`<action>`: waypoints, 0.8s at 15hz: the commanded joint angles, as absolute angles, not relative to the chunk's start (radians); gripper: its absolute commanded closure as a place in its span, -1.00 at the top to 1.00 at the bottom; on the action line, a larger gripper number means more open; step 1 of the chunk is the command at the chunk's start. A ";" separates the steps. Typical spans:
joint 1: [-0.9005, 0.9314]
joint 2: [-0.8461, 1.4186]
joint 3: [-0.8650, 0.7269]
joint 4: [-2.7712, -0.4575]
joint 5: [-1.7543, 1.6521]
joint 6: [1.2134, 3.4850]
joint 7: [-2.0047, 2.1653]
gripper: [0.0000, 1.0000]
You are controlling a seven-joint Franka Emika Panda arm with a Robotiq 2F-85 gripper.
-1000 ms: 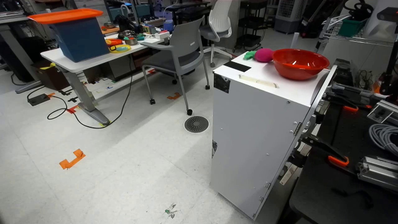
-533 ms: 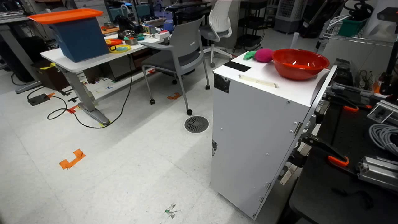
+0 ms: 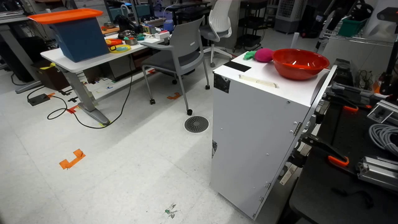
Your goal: Remove the grey doll from the red bowl
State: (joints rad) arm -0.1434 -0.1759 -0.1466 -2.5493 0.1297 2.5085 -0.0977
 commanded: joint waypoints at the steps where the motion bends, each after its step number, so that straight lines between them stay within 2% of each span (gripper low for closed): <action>1: -0.145 -0.269 -0.131 -2.569 0.084 2.404 -0.016 1.00; 7: -0.141 -0.361 -0.060 -2.537 -0.021 2.157 0.132 1.00; 12: -0.132 -0.429 0.020 -2.523 -0.097 2.063 0.241 1.00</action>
